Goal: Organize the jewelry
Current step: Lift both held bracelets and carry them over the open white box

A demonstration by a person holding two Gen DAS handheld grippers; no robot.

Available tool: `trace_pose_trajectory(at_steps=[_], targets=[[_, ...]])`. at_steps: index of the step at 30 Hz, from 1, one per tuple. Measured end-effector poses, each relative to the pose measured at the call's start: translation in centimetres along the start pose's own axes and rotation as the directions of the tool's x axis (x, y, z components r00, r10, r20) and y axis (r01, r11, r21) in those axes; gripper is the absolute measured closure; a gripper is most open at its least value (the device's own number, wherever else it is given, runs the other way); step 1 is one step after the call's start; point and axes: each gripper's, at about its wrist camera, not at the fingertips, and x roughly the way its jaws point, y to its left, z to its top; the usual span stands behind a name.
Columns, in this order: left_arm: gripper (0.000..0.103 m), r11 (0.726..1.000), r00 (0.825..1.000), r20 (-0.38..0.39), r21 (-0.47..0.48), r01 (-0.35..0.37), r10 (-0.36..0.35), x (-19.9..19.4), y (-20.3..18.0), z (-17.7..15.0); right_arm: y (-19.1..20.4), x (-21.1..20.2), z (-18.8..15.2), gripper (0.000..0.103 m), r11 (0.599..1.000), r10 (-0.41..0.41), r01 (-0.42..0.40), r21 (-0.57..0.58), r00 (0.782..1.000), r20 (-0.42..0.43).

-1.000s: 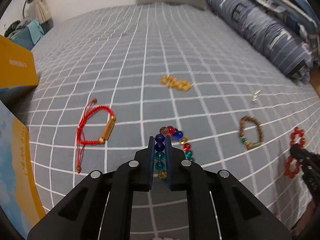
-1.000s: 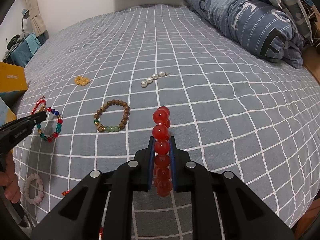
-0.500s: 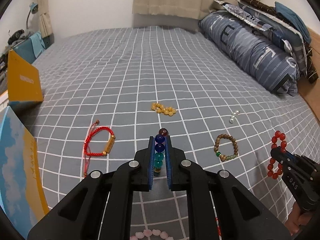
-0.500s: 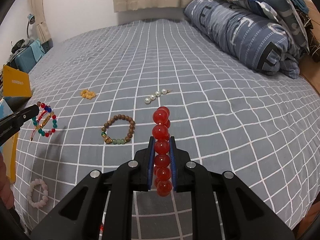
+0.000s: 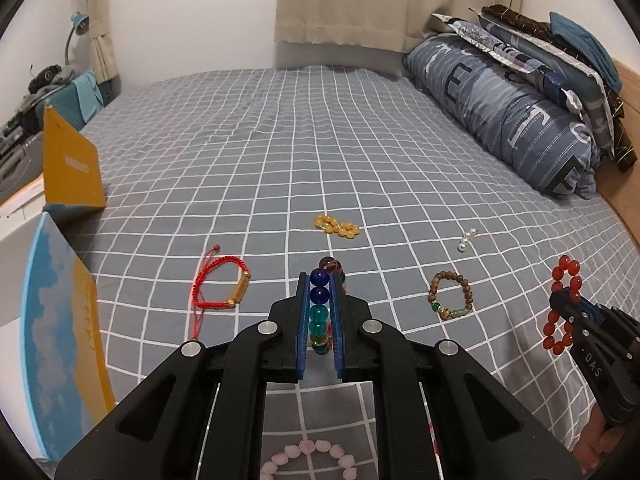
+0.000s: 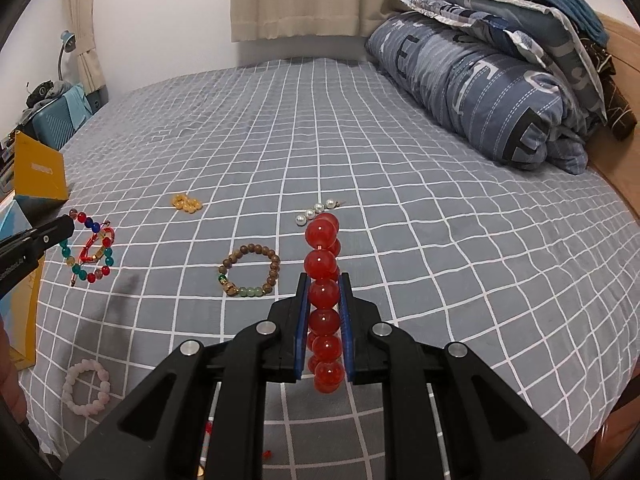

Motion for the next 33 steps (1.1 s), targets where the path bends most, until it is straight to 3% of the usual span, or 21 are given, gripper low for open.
trace_pose_trajectory(at_steps=[33], targets=[[0.094, 0.993, 0.994, 0.036, -0.074, -0.097, 0.100, -10.6, 6.9, -0.8, 6.5, -8.0, 1.2, 0.090, 0.998, 0.045, -0.044, -0.037, 0.998, 0.036]])
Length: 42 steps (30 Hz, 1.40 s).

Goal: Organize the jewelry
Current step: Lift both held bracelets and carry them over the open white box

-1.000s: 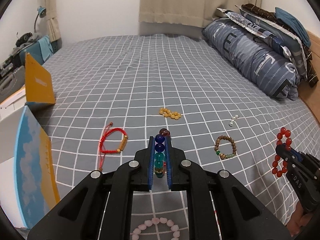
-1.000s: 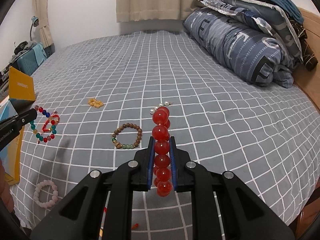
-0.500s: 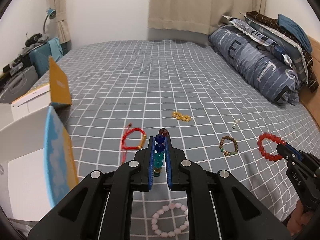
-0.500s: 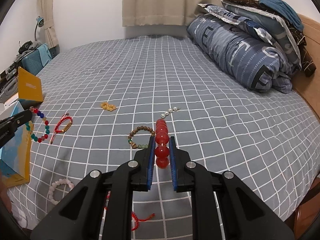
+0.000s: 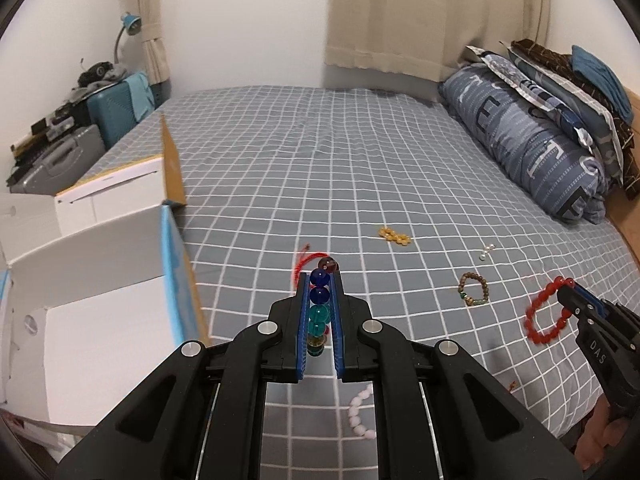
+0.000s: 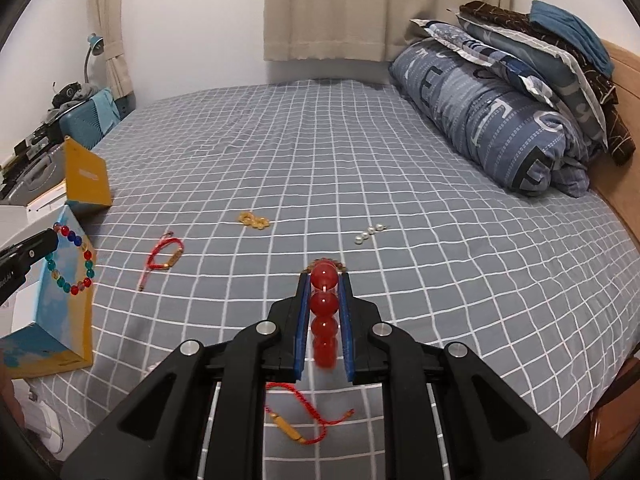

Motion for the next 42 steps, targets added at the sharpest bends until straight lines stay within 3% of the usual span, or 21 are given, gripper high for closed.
trace_pose_trajectory(at_steps=[23, 34, 42], targets=[[0.094, 0.987, 0.992, -0.004, -0.100, -0.122, 0.122, -5.0, 10.2, -1.3, 11.4, -1.7, 1.6, 0.090, 0.987, 0.126, -0.126, -0.100, 0.992, -0.011], [0.094, 0.961, 0.977, -0.031, -0.174, -0.214, 0.212, -6.2, 17.2, -1.7, 18.9, -2.2, 2.8, 0.090, 0.969, 0.170, -0.167, -0.180, 0.985, 0.001], [0.094, 0.937, 0.966, -0.037, -0.234, -0.258, 0.257, -8.0, 22.0, -2.8, 25.5, -3.8, 4.0, 0.090, 0.937, 0.260, -0.250, -0.246, 0.966, 0.009]])
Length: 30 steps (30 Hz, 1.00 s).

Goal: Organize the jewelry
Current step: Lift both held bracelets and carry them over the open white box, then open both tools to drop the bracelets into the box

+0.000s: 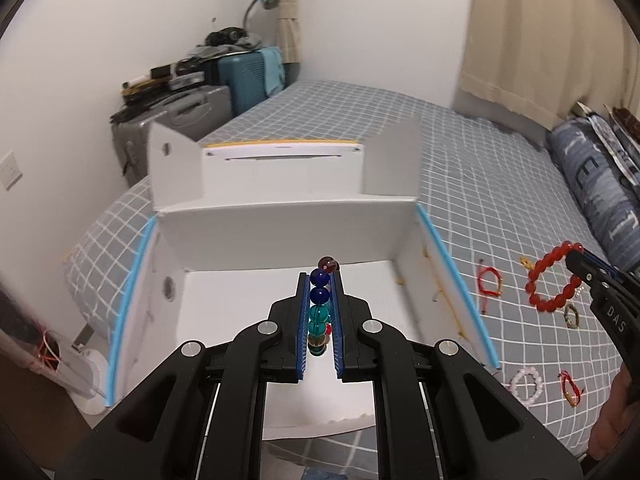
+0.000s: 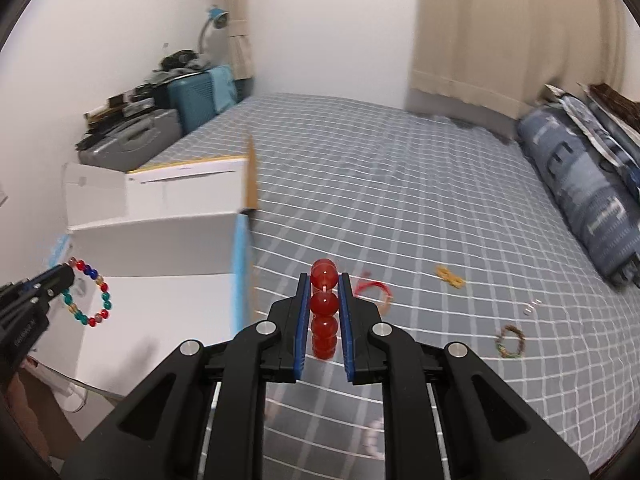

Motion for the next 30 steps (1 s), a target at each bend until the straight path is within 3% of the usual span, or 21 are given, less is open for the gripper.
trace_pose_trajectory(at_steps=[7, 14, 23, 30], targets=[[0.094, 0.998, 0.999, -0.032, -0.064, -0.029, 0.027, 0.9, 4.4, -0.5, 6.8, 1.8, 0.9, 0.090, 0.994, 0.082, -0.083, -0.076, 0.996, -0.018], [0.094, 0.994, 0.994, -0.089, -0.093, -0.065, 0.057, 3.6, 7.1, -1.3, 11.5, 4.7, -0.3, 0.090, 0.984, 0.128, -0.137, -0.117, 0.989, -0.076], [0.094, 0.993, 0.975, -0.213, -0.082, -0.088, 0.069, 8.3, 8.3, -2.9, 13.7, 9.1, -2.5, 0.090, 0.980, 0.129, -0.154, -0.122, 0.973, -0.191], [0.093, 0.993, 0.969, -0.238, -0.074, -0.088, 0.068, 9.0, 8.2, -3.2, 13.9, 10.9, -3.5, 0.090, 0.982, 0.128, -0.158, -0.104, 0.960, -0.250]])
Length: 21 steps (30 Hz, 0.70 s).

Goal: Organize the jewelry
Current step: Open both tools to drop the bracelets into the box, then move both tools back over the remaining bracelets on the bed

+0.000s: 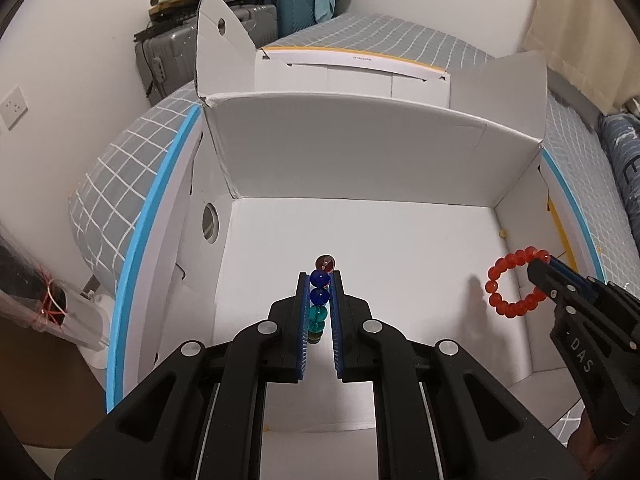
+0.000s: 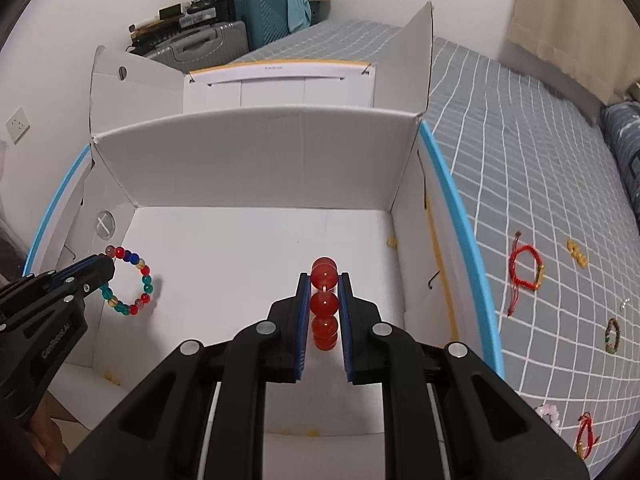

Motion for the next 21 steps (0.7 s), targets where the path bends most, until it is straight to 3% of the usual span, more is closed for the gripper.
trace_pose_trajectory(at_steps=[5, 7, 9, 12, 15, 17, 21], targets=[[0.091, 1.000, 1.000, -0.003, -0.007, 0.000, 0.000, 0.0, 0.1, 0.1, 0.3, 0.2, -0.1, 0.089, 1.000, 0.009, -0.009, -0.005, 1.000, -0.012], [0.083, 1.000, 1.000, -0.003, -0.008, -0.003, 0.003, -0.2, 0.2, 0.1, 0.4, 0.0, 0.0, 0.086, 1.000, 0.012, -0.012, -0.011, 1.000, -0.008], [0.060, 1.000, 1.000, 0.005, -0.007, -0.009, 0.009, -0.6, 0.1, 0.1, 0.4, -0.4, 0.0, 0.064, 1.000, 0.016, -0.016, -0.008, 1.000, -0.002], [0.041, 1.000, 0.999, 0.037, -0.002, -0.008, 0.008, -1.7, -0.2, 0.1, 0.0, -1.6, 0.2, 0.043, 1.000, 0.007, -0.007, -0.003, 0.999, 0.037], [0.020, 1.000, 0.997, 0.072, 0.004, -0.002, 0.001, -2.9, -0.6, 0.0, -0.4, -2.9, 0.3, 0.028, 1.000, 0.000, 0.000, -0.002, 0.998, 0.070], [0.008, 1.000, 0.995, 0.104, 0.014, -0.004, 0.002, -3.8, -1.0, 0.0, -0.9, -4.0, 0.5, 0.024, 1.000, 0.002, -0.001, -0.005, 0.996, 0.089], [0.006, 1.000, 0.991, 0.133, 0.015, 0.009, -0.011, -5.0, -1.7, 0.0, -2.4, -6.7, 1.0, 0.011, 0.999, -0.030, 0.033, -0.020, 0.989, 0.148]])
